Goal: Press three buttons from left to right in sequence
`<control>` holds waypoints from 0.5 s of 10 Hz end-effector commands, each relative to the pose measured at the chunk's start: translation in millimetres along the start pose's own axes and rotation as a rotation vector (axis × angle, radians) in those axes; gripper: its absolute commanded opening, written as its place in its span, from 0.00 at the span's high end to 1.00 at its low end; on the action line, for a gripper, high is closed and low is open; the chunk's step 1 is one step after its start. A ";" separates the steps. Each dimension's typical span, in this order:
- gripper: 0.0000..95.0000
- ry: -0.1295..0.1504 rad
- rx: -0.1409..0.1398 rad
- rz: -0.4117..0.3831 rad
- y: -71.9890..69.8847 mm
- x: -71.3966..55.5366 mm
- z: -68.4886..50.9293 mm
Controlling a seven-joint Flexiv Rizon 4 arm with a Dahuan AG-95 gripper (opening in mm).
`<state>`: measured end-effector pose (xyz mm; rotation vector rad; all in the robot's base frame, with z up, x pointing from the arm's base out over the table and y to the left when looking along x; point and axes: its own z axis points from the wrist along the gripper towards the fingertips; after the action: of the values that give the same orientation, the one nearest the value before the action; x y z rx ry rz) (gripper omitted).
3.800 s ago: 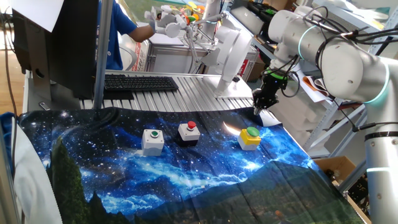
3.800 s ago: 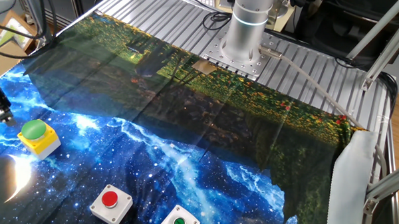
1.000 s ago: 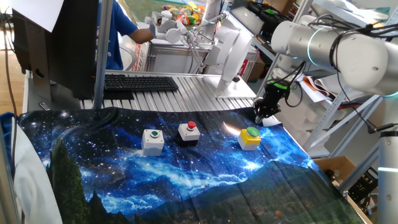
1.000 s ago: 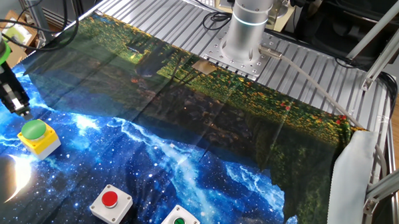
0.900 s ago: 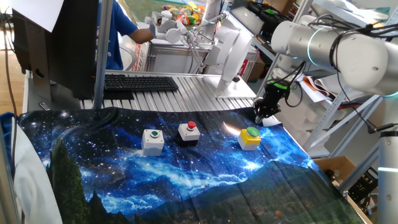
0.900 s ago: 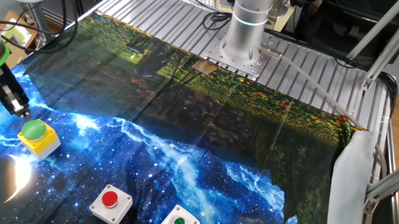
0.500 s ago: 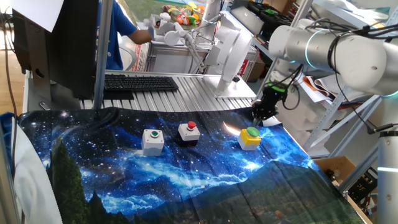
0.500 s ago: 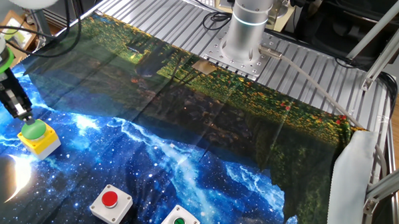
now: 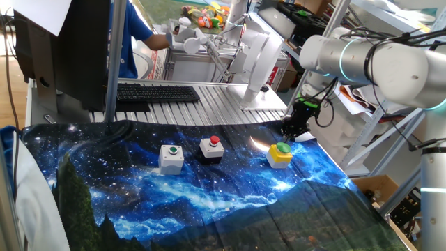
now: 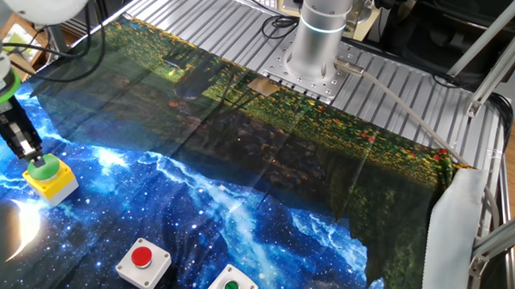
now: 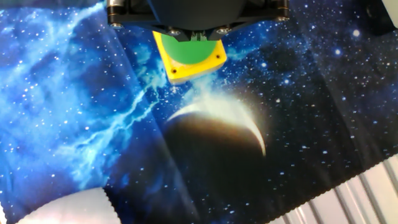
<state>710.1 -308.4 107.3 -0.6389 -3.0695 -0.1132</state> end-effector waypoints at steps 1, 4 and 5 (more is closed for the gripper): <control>1.00 -0.001 -0.003 0.007 -0.4 1.5 0.8; 1.00 -0.005 -0.004 0.010 0.7 0.8 7.7; 1.00 -0.007 -0.008 0.012 0.9 0.4 11.0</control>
<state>709.0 -305.8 95.1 -0.6614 -3.0788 -0.1203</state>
